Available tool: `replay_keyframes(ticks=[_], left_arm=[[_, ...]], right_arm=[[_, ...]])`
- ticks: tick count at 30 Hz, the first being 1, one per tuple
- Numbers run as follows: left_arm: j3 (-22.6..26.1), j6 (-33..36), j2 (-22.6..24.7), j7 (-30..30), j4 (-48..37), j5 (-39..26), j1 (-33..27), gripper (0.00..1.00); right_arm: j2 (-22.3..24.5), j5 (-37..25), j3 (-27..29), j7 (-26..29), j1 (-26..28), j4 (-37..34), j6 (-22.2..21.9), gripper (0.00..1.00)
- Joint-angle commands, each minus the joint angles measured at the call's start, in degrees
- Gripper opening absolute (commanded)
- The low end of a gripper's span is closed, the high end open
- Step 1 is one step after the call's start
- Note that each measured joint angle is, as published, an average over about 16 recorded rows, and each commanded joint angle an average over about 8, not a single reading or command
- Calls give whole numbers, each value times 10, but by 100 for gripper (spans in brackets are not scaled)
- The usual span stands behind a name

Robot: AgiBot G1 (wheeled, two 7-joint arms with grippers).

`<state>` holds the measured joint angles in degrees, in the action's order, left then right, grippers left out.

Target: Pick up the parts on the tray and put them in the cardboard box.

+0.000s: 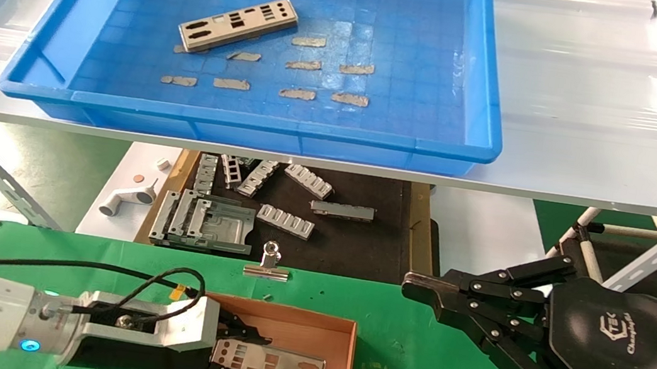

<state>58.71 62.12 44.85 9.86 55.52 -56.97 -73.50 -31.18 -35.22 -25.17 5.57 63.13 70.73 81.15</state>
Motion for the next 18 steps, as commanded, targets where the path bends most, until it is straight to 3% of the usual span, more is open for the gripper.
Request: replay_keyframes(ticks=[1,4,8,11,13,18], left_arm=[[1,-11,7,-2,-5,-2,5,8],[2,-16,12,-7,-16,-1,8,28],[5,-17,17,-10,-29,-2,9,73],[6,-15,20,-9,-37,-4,9,93],[7,-12,22,-8,-42,-4,9,100],[6,-2,26,2,-53,-2,6,100]], right_arm=[[0,0,0,0,0,0,0,0],[0,0,0,0,0,0,0,0],[0,0,0,0,0,0,0,0],[0,0,0,0,0,0,0,0],[0,0,0,0,0,0,0,0],[0,0,0,0,0,0,0,0]])
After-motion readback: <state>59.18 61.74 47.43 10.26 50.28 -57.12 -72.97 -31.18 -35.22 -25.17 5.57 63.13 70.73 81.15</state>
